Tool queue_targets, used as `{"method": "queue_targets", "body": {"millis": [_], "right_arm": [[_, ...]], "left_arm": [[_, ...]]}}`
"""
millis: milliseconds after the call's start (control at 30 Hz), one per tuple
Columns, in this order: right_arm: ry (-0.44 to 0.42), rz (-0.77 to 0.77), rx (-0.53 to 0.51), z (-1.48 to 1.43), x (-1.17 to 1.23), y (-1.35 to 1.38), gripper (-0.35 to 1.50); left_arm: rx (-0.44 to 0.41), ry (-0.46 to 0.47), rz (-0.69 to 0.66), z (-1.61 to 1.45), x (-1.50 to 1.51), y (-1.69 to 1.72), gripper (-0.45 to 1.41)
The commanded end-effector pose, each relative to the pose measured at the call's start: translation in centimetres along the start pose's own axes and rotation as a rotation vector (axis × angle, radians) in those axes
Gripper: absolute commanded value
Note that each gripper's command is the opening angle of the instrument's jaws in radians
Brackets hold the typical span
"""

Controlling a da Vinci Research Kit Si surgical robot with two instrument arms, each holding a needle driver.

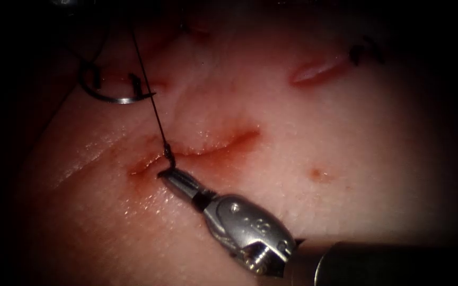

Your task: Wound Closure

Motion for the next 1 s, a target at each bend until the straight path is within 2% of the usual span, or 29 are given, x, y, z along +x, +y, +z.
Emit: {"method": "queue_targets", "body": {"millis": [33, 67, 100, 133, 200, 233, 267, 333, 367, 567, 700, 833, 900, 1000], "right_arm": [[-0.003, -0.01, 0.008, 0.08, -0.05, -0.05, -0.35], [0.006, -0.04, 0.019, 0.08, -0.05, -0.05, -0.35], [0.039, -0.177, 0.082, 0.07, -0.02, -0.06, -0.35], [0.04, -0.224, 0.103, 0.07, 0.0, -0.07, 0.06], [0.047, -0.304, 0.13, 0.07, 0.04, -0.08, 1.0], [0.055, -0.338, 0.13, 0.06, 0.06, -0.08, 1.22], [0.055, -0.338, 0.13, 0.06, 0.06, -0.08, 1.22], [0.074, -0.386, 0.11, 0.06, 0.1, -0.09, 1.44], [0.097, -0.456, 0.108, 0.03, 0.17, -0.12, 1.47], [0.098, -0.59, 0.095, 0.02, 0.34, -0.18, 1.4], [0.133, -0.631, 0.086, 0.0, 0.46, -0.18, 1.35], [0.131, -0.633, 0.087, 0.0, 0.5, -0.16, 1.27], [0.13, -0.65, 0.084, 0.06, 0.53, -0.1, 1.14], [0.132, -0.682, 0.077, 0.17, 0.56, 0.0, 1.14]], "left_arm": [[-0.002, 0.009, 0.007, 0.08, -0.02, -0.02, -0.45], [-0.002, 0.007, 0.007, 0.07, -0.01, -0.01, -0.45], [-0.01, 0.019, -0.001, 0.05, 0.06, 0.02, -0.45], [-0.013, 0.02, -0.006, 0.03, 0.1, 0.01, -0.45], [-0.017, 0.022, -0.015, 0.01, 0.16, 0.0, -0.45], [-0.019, 0.025, -0.026, 0.0, 0.2, -0.01, -0.45], [-0.019, 0.025, -0.026, 0.0, 0.2, -0.01, -0.45], [-0.025, 0.03, -0.025, -0.03, 0.28, -0.03, -0.45], [-0.037, 0.045, -0.026, -0.06, 0.41, -0.01, -0.45], [-0.052, 0.068, -0.013, -0.14, 0.67, 0.1, -0.45], [-0.056, 0.072, -0.013, -0.16, 0.72, 0.1, -0.45], [-0.056, 0.073, -0.012, -0.16, 0.71, 0.09, -0.45], [-0.058, 0.078, -0.011, -0.16, 0.72, 0.11, -0.45], [-0.06, 0.085, -0.01, -0.17, 0.74, 0.14, -0.45]]}}
